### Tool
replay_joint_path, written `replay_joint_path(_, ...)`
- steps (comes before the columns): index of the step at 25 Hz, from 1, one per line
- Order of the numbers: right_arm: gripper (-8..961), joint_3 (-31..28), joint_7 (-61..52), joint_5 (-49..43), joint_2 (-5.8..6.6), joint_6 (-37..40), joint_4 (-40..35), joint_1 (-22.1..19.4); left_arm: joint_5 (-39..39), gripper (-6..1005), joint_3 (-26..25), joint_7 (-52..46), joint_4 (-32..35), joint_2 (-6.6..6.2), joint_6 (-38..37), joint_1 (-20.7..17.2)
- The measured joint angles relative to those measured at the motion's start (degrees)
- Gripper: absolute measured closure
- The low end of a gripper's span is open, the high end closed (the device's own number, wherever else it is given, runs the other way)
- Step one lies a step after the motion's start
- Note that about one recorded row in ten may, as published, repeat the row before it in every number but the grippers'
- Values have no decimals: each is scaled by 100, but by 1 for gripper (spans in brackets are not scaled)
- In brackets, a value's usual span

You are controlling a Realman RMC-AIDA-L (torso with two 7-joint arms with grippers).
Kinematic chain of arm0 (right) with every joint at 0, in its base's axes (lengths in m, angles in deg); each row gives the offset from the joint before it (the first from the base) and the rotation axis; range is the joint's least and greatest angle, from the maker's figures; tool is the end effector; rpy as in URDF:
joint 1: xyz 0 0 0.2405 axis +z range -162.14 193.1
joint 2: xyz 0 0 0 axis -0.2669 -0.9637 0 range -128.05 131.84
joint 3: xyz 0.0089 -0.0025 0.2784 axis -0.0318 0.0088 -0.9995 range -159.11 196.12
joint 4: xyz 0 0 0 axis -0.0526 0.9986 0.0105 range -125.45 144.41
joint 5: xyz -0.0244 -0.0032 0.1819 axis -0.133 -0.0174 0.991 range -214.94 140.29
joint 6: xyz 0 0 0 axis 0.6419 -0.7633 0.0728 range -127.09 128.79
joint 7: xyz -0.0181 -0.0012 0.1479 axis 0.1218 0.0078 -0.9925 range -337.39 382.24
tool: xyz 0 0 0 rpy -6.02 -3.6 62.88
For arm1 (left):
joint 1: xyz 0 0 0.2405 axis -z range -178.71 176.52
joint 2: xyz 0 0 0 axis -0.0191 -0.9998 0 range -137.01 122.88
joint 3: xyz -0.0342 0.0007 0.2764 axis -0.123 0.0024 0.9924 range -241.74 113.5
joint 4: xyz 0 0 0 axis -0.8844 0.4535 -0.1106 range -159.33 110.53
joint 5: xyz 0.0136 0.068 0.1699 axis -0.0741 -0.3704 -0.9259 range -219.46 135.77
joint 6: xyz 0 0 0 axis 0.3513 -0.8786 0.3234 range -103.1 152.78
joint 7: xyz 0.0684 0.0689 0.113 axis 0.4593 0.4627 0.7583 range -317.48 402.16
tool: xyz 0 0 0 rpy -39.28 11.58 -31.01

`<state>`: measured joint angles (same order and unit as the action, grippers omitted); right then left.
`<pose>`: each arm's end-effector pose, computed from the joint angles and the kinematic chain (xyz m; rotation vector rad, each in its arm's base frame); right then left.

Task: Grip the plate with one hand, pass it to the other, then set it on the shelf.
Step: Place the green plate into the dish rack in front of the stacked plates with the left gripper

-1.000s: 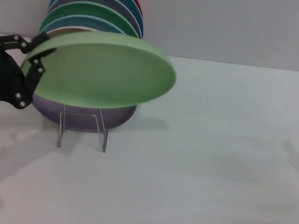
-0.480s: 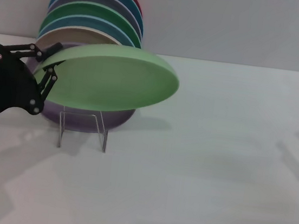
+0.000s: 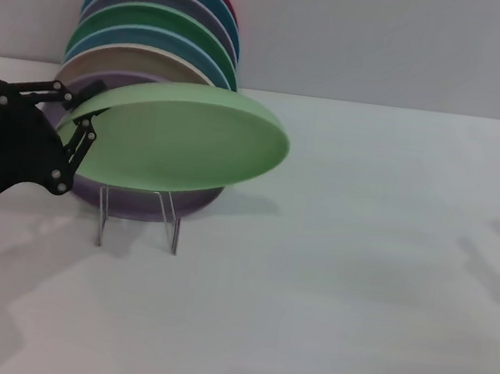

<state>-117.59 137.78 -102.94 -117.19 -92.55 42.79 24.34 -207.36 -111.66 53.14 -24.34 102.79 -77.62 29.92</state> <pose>0.3125 0.2508 0.0611 -1.9089 0.5727 1.2595 -0.2607 0.3066 0.0305 -1.9186 0.6451 -0.7973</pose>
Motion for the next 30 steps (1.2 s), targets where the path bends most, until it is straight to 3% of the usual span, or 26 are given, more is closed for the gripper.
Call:
replay_joint_path(3, 176, 5, 1, -8, 0, -2, 0, 3, 11, 908, -65, -34, -6, 38, 152, -3)
replay_joint_path(7, 172, 7, 4, -8, -1, -2, 0, 2, 22, 906, -271, 123, -13, 181, 308, -25)
replay_joint_path(19, 161, 5, 3, -49, 0, -11, 24, -13, 5, 903, -223, 202, -12, 211, 542, -74)
replay_joint_path(30, 151, 5, -9, -76, 7, -11, 36, 21, 29, 820, -307, 601, -171, 304, 500, -280)
